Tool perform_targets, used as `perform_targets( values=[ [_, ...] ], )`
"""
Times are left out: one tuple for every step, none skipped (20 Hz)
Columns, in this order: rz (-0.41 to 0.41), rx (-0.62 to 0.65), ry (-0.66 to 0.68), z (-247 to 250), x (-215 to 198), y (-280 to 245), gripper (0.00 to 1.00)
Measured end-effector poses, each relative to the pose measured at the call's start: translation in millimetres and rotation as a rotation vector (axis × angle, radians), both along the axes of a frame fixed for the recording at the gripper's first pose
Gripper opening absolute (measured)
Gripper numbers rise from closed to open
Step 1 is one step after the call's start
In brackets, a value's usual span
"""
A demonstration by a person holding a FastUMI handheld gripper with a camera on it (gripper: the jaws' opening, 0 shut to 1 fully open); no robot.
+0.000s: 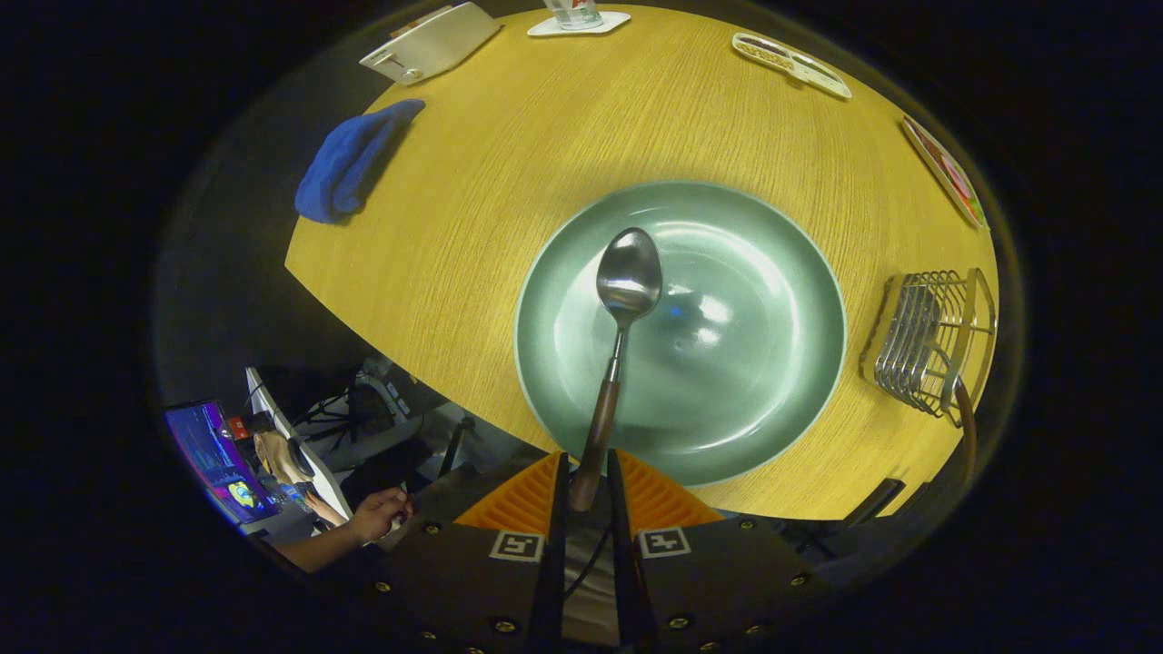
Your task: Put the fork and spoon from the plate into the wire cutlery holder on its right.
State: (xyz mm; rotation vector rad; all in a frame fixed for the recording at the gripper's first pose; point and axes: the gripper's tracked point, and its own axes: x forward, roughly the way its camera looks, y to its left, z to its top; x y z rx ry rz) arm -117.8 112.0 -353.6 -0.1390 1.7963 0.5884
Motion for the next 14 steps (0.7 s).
perform_targets(
  values=[
    [0.0,-0.001,0.005,-4.2,-0.4,1.7,0.24],
    [0.002,-0.008,0.009,-7.2,0.1,1.4,0.24],
    [0.003,-0.011,0.013,-11.1,-0.5,1.7,0.24],
    [0.007,-0.017,0.019,-14.4,-1.7,-0.7,0.24],
    [0.007,-0.018,0.024,-17.2,-3.1,-2.2,0.24],
    [0.008,-0.023,0.027,-18.9,-2.2,-4.2,0.24],
    [0.016,-0.033,0.024,-21.2,-1.2,-7.9,0.24],
    [0.025,-0.048,0.018,-23.0,2.0,-12.6,0.24],
    [0.034,-0.06,0.012,-27.1,3.2,-18.5,0.24],
    [0.04,-0.065,0.011,-30.3,3.8,-22.7,0.24],
    [0.044,-0.067,0.015,-31.6,2.4,-25.7,0.24],
    [0.045,-0.07,0.018,-33.6,2.3,-28.0,0.24],
    [0.05,-0.076,0.019,-36.2,0.9,-30.3,0.24],
    [0.061,-0.083,0.016,-39.0,0.8,-33.1,0.24]
  ],
)
